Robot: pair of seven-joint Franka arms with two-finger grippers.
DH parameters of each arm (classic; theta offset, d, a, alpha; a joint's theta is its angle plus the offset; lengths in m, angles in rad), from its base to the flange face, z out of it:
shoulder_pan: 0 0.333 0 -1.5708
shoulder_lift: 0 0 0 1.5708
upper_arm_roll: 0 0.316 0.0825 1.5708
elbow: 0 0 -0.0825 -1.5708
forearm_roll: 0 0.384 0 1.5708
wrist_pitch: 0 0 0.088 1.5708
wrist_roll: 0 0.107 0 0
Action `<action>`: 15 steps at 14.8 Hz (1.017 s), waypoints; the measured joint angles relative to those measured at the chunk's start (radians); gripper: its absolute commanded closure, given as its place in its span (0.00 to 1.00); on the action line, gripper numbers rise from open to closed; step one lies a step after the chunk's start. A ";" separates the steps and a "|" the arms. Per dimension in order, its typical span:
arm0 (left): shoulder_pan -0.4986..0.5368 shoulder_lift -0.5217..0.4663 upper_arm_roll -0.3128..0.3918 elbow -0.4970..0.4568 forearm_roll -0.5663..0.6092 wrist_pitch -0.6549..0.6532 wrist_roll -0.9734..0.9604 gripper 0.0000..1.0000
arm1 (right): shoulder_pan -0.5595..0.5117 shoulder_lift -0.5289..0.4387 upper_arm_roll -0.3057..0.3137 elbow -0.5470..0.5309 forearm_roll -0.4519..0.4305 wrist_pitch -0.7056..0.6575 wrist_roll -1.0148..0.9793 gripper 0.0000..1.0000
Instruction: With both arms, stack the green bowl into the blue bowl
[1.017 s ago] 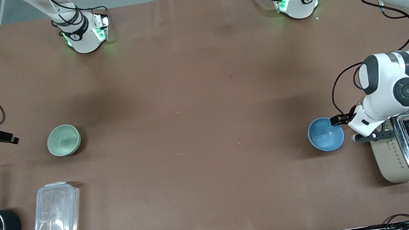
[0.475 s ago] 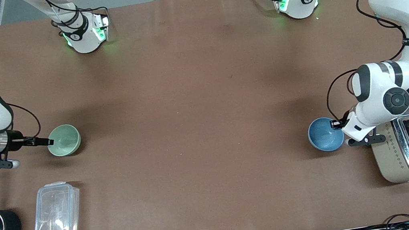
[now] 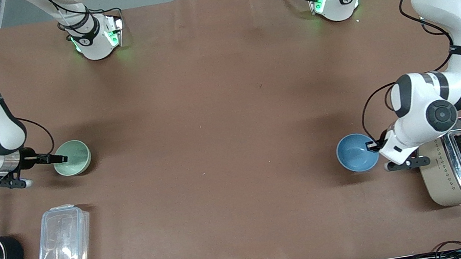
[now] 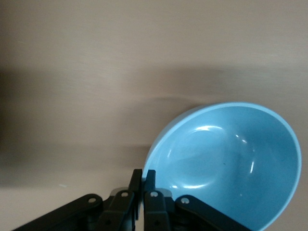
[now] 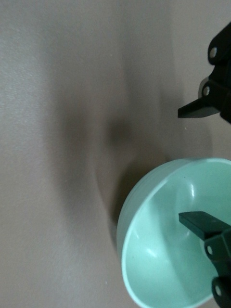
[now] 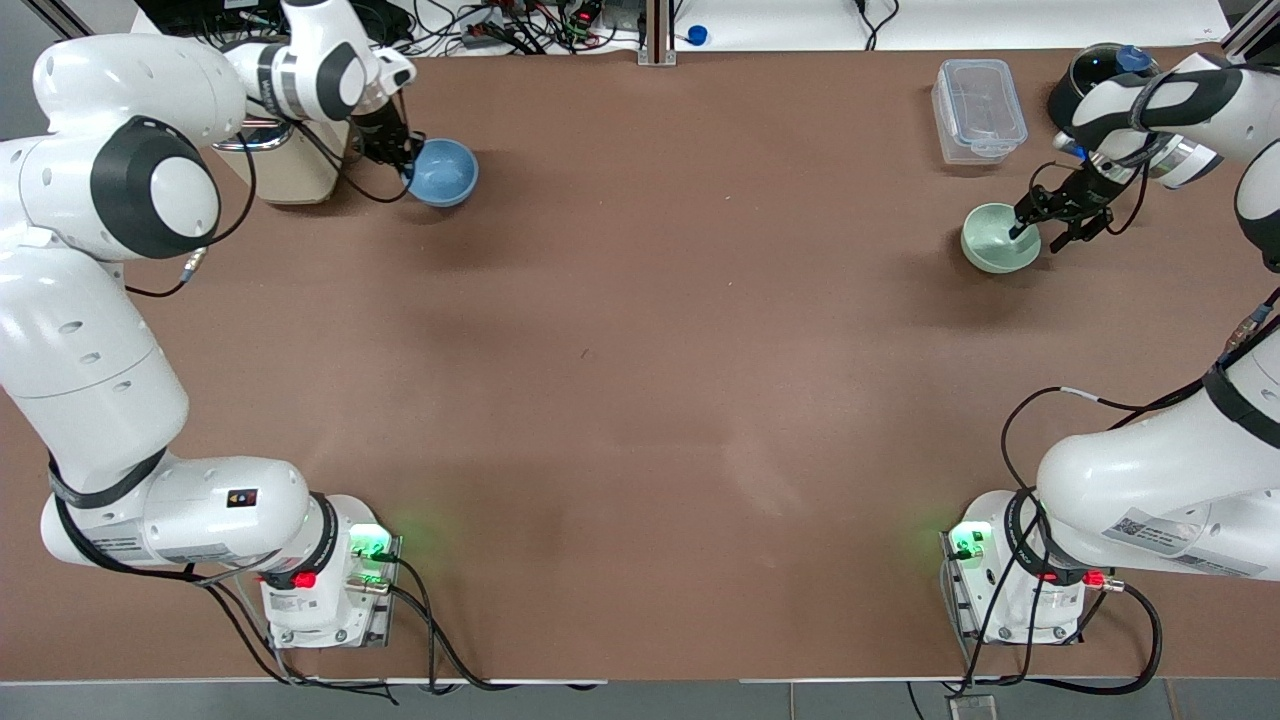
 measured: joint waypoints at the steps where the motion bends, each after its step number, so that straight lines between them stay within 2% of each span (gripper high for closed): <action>1: -0.001 0.000 -0.039 0.011 0.000 -0.022 -0.051 1.00 | 0.001 0.000 0.002 -0.012 0.000 0.013 -0.002 0.93; 3: -0.004 -0.002 -0.132 0.035 0.000 -0.057 -0.181 1.00 | 0.009 0.000 0.005 -0.020 0.000 0.021 -0.008 0.99; 6: -0.035 -0.002 -0.247 0.051 0.001 -0.079 -0.388 1.00 | 0.017 0.000 0.007 -0.021 0.000 0.030 -0.010 1.00; 11: -0.239 0.008 -0.268 0.065 0.001 -0.074 -0.664 1.00 | 0.028 -0.039 0.011 0.007 0.000 0.021 -0.014 0.99; 15: -0.364 0.068 -0.267 0.065 0.001 0.032 -0.791 1.00 | 0.049 -0.079 0.012 0.110 0.000 -0.173 0.018 0.99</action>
